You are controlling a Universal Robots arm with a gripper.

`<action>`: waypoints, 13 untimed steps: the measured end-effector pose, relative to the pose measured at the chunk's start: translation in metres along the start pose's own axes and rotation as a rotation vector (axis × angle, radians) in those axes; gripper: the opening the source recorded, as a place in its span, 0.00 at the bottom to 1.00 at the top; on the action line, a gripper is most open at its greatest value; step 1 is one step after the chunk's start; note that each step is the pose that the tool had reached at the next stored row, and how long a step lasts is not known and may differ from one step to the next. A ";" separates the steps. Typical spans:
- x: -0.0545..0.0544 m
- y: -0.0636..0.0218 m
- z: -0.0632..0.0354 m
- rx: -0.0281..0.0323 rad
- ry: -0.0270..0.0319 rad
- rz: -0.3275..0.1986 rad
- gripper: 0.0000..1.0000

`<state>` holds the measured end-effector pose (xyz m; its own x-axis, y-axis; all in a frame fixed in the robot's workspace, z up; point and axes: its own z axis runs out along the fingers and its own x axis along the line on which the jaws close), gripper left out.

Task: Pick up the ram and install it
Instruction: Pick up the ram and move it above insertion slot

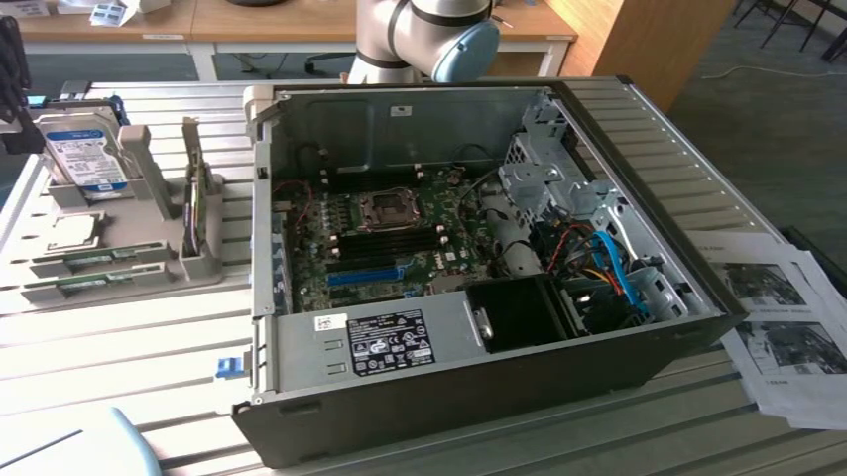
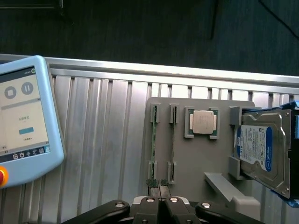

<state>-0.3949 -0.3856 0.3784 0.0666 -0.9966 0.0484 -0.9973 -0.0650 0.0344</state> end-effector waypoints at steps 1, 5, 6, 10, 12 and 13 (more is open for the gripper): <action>0.000 0.0000 0.0000 0.0001 0.0000 0.000 0.09; 0.000 0.0000 0.0002 0.0001 -0.0006 0.000 0.09; 0.000 0.0001 0.0004 0.0001 -0.0007 0.000 0.09; 0.000 -0.0001 0.0025 0.0008 -0.0016 0.000 0.09; 0.000 -0.0001 0.0036 0.0008 -0.0016 0.000 0.09; 0.000 -0.0001 0.0043 0.0008 -0.0016 0.000 0.09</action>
<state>-0.3949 -0.3856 0.3741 0.0667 -0.9967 0.0468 -0.9973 -0.0652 0.0336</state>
